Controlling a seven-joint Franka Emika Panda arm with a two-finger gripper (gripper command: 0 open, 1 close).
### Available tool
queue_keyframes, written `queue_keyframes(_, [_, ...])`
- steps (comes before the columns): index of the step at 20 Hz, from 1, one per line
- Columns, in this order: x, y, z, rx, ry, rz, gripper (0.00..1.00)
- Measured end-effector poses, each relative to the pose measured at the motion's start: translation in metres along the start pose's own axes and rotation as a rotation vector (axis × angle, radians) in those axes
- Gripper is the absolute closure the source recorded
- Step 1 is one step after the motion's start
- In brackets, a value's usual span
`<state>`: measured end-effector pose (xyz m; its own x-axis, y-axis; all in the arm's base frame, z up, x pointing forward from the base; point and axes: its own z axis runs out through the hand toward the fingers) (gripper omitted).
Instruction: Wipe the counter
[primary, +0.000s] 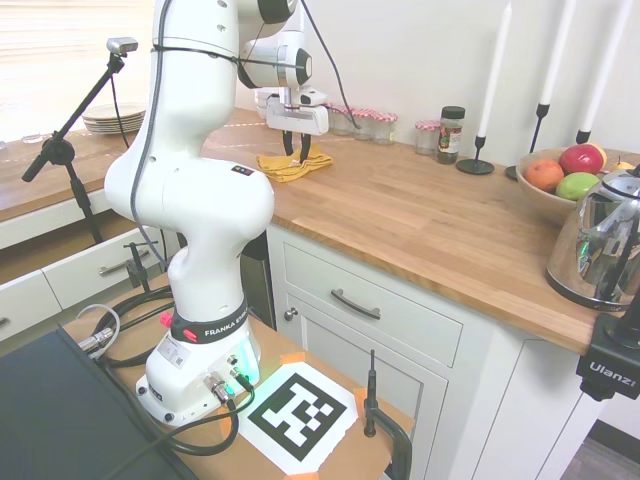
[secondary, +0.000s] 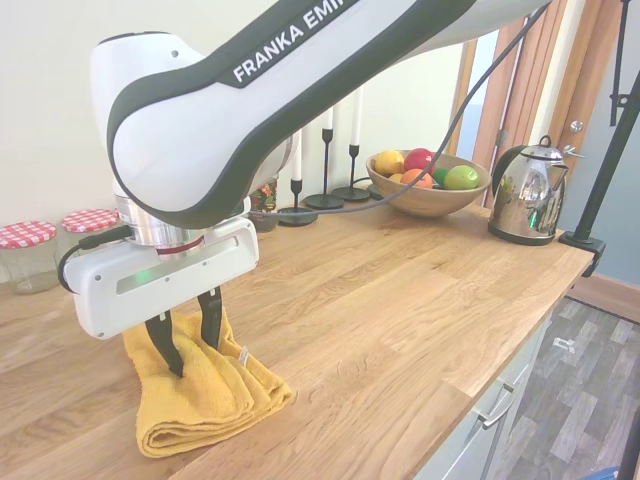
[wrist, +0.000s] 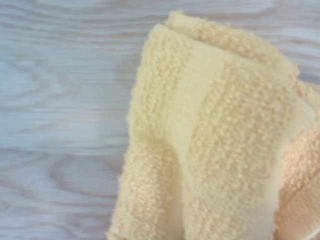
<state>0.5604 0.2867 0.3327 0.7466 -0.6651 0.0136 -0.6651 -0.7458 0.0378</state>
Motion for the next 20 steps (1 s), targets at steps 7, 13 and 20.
queue_keyframes(7, [0.007, 0.008, -0.001, 0.005, 0.007, 0.006, 1.0])
queue_keyframes(13, [0.007, 0.015, 0.0, 0.022, 0.016, 0.008, 1.0])
queue_keyframes(20, [0.038, 0.048, 0.001, 0.024, 0.009, 0.033, 1.0])
